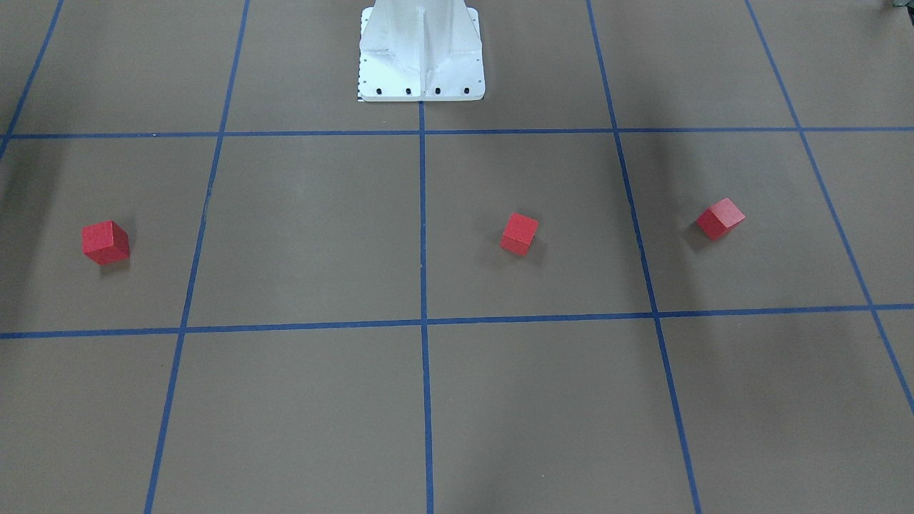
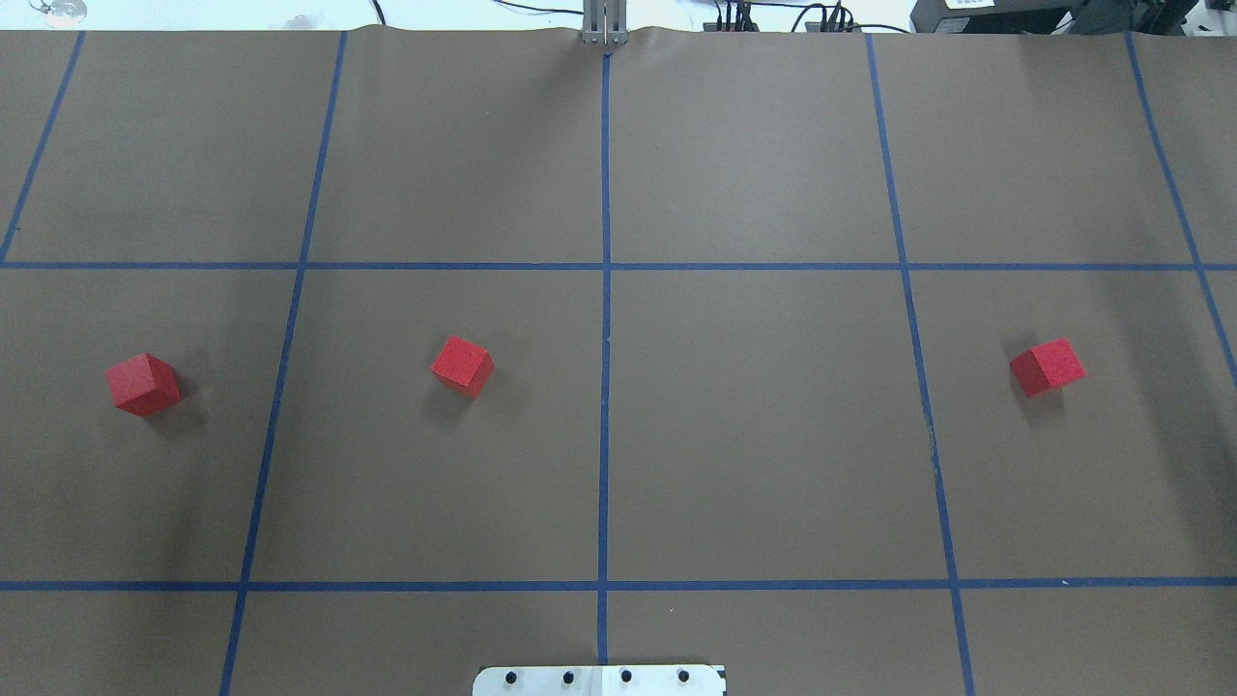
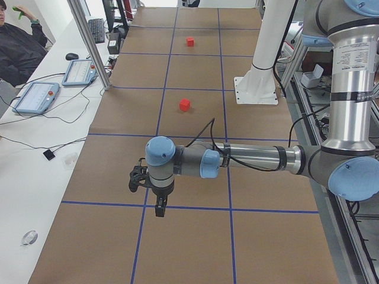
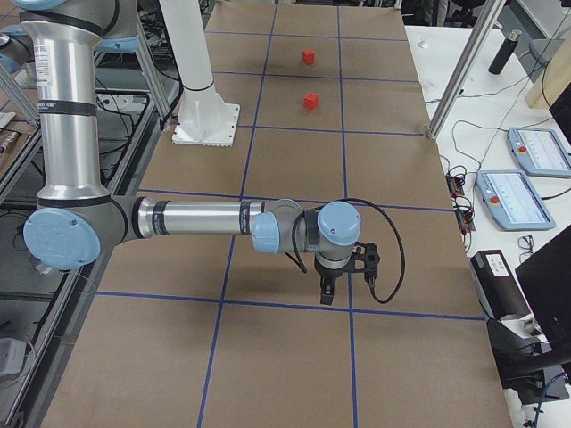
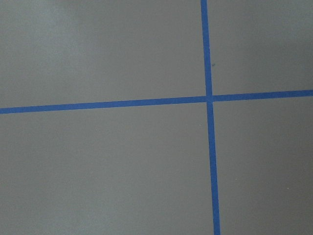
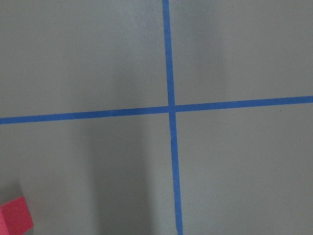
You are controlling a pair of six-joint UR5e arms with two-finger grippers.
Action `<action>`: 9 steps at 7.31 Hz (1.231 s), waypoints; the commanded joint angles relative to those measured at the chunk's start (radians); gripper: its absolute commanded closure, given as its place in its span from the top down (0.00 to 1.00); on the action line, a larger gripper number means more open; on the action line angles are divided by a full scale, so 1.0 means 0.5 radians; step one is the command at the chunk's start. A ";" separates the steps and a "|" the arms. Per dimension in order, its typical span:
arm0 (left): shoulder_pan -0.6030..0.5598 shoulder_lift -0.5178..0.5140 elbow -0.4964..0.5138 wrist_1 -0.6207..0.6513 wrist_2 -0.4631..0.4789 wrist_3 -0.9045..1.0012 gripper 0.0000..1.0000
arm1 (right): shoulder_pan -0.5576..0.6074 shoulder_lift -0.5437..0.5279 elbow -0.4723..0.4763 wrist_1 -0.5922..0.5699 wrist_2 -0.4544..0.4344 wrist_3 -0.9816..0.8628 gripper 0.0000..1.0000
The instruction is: Form red blocks into L shape at center
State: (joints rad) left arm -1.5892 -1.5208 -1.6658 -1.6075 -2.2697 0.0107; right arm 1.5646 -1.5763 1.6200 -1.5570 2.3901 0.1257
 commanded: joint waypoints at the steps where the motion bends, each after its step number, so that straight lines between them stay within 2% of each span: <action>1: 0.003 -0.002 0.006 0.003 0.008 -0.003 1.00 | 0.000 -0.001 0.000 0.003 0.000 0.003 0.99; 6: -0.031 -0.054 -0.009 0.018 0.011 -0.031 1.00 | -0.003 0.026 0.003 0.009 0.015 0.025 0.99; 9: -0.015 -0.332 -0.019 0.040 0.005 -0.037 1.00 | -0.003 0.029 0.003 0.009 0.021 0.028 0.99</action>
State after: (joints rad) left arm -1.6026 -1.6317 -1.6734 -1.5926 -2.2638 -0.0063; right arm 1.5631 -1.5630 1.6214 -1.5524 2.3999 0.1383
